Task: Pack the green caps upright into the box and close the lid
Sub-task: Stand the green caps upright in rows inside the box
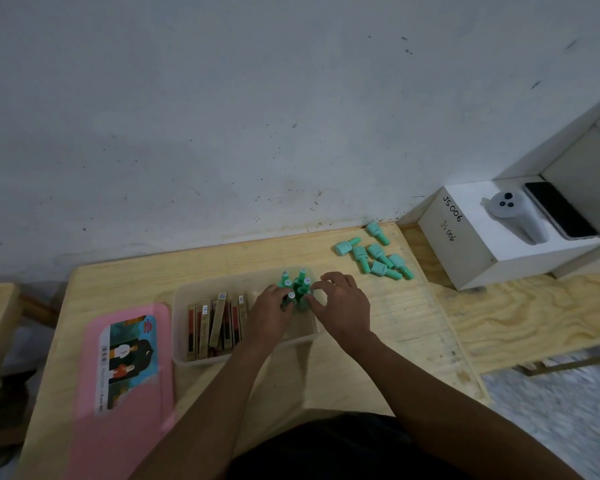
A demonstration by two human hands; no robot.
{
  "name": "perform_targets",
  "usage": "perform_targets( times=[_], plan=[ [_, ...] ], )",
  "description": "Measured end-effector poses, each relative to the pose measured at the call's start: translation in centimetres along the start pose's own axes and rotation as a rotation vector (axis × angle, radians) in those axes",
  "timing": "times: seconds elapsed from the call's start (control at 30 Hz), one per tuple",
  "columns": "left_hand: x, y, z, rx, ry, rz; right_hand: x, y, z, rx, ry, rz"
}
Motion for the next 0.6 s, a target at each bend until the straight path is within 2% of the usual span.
perform_targets(
  times=[0.17,0.37,0.43,0.6],
  plan=[
    [-0.3,0.4,-0.6,-0.002,0.043,-0.003,-1.2,1.2,-2.0,0.069,0.044,0.007],
    [-0.9,3.1,-2.6,0.055,0.194,0.082,-3.9,7.1,-4.3,0.146,0.052,0.154],
    [-0.8,4.9,-2.6,0.063,0.217,0.143,-4.6,9.5,-4.6,0.188,0.008,0.210],
    [1.4,8.9,-0.4,0.043,0.154,0.230,-4.7,14.5,-4.4,0.280,-0.188,0.328]
  ],
)
Point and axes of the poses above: each hand's wrist, its own x-axis towards the middle knuckle, its own z-axis out of the palm, y = z × x, the point moved 8 cm from there along x, towards the middle knuckle, and after that the axes turned 9 degrees about -y, right-handed, at the moved point
